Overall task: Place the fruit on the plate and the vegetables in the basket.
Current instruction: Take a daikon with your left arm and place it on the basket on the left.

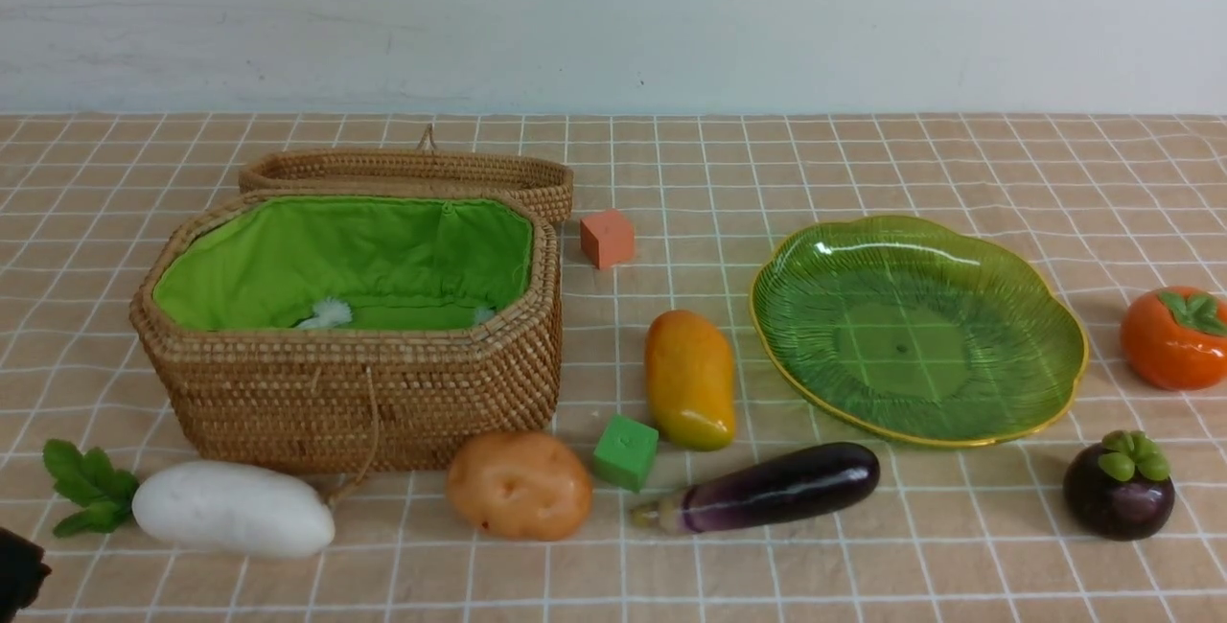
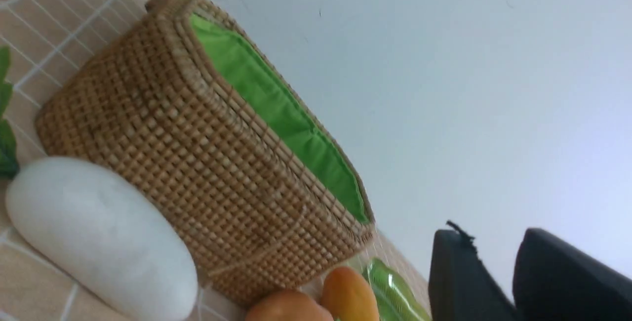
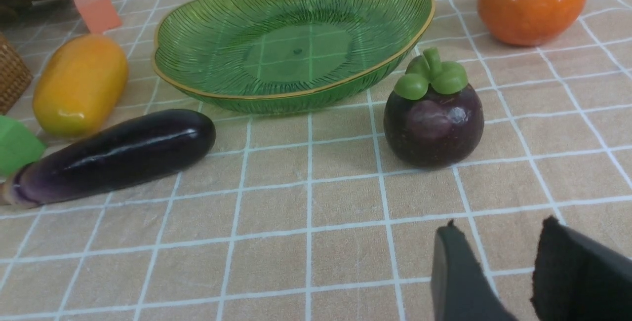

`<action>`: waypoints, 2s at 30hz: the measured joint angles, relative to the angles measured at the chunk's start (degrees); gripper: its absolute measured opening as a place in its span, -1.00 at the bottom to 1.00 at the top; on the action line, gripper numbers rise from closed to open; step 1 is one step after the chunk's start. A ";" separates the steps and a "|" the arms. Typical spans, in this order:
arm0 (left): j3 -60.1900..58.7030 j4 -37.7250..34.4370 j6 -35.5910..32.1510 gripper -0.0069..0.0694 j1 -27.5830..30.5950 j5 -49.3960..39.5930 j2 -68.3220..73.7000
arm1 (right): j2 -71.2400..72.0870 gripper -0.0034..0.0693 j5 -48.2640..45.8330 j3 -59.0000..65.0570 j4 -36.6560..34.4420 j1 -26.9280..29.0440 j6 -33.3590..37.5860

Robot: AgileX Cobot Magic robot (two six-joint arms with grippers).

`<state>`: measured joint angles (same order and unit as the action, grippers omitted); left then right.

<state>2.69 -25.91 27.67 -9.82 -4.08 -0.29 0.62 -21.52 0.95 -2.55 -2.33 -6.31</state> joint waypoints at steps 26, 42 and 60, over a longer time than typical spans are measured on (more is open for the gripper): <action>35.04 0.64 -49.42 -0.85 -0.73 -49.36 48.73 | -21.19 -0.54 -41.39 -44.20 -20.59 -11.49 10.40; 38.84 10.54 -81.70 -0.85 -8.74 -39.94 60.79 | -25.56 -0.53 -49.31 -57.74 -20.34 -11.99 24.24; 38.97 37.59 -86.43 0.63 -8.74 -24.16 81.65 | -25.66 -0.51 -49.59 -57.74 -20.60 -17.13 24.36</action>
<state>41.66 11.68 -58.75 -18.56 -28.24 81.36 -25.04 -71.11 -56.78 -23.15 -19.46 18.05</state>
